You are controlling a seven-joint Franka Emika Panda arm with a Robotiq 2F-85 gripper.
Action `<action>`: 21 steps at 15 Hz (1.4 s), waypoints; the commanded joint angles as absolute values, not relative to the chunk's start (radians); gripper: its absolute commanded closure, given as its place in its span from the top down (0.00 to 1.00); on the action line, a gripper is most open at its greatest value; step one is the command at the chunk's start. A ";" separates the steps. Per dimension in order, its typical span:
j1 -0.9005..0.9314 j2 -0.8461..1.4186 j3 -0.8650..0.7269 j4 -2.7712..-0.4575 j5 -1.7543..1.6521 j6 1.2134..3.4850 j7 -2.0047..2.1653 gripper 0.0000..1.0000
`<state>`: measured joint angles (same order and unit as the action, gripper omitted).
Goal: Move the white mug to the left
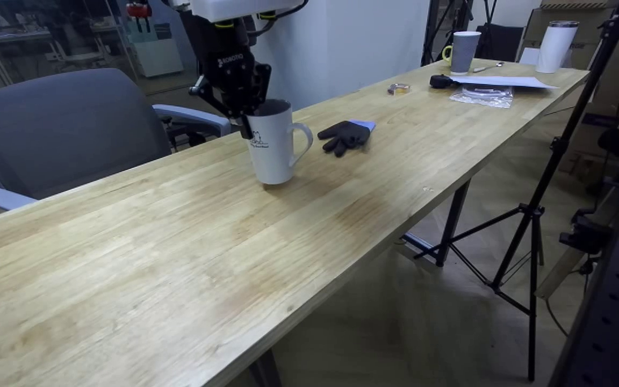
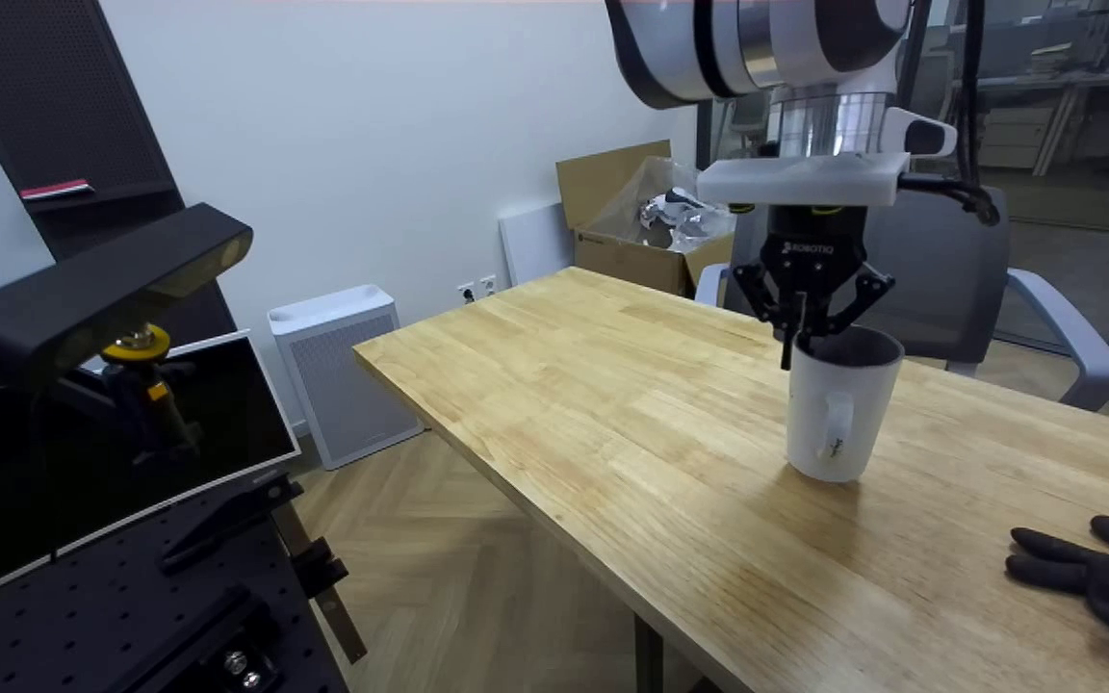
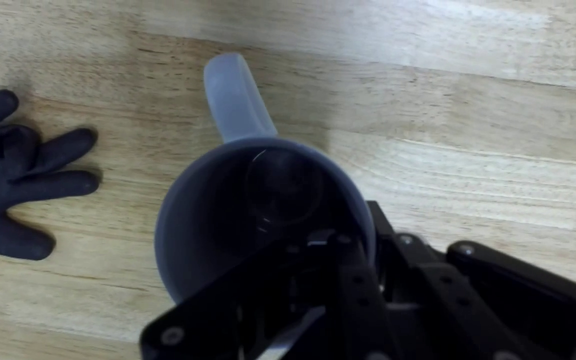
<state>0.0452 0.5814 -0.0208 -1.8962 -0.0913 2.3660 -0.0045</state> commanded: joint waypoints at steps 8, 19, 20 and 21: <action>0.031 0.611 -0.035 -1.863 -0.097 2.350 0.008 0.02; 0.023 0.641 -0.056 -1.833 -0.096 2.337 0.025 0.48; 0.025 0.642 -0.062 -1.829 -0.100 2.335 0.030 0.56; 0.028 0.641 -0.069 -1.825 -0.105 2.330 0.039 0.62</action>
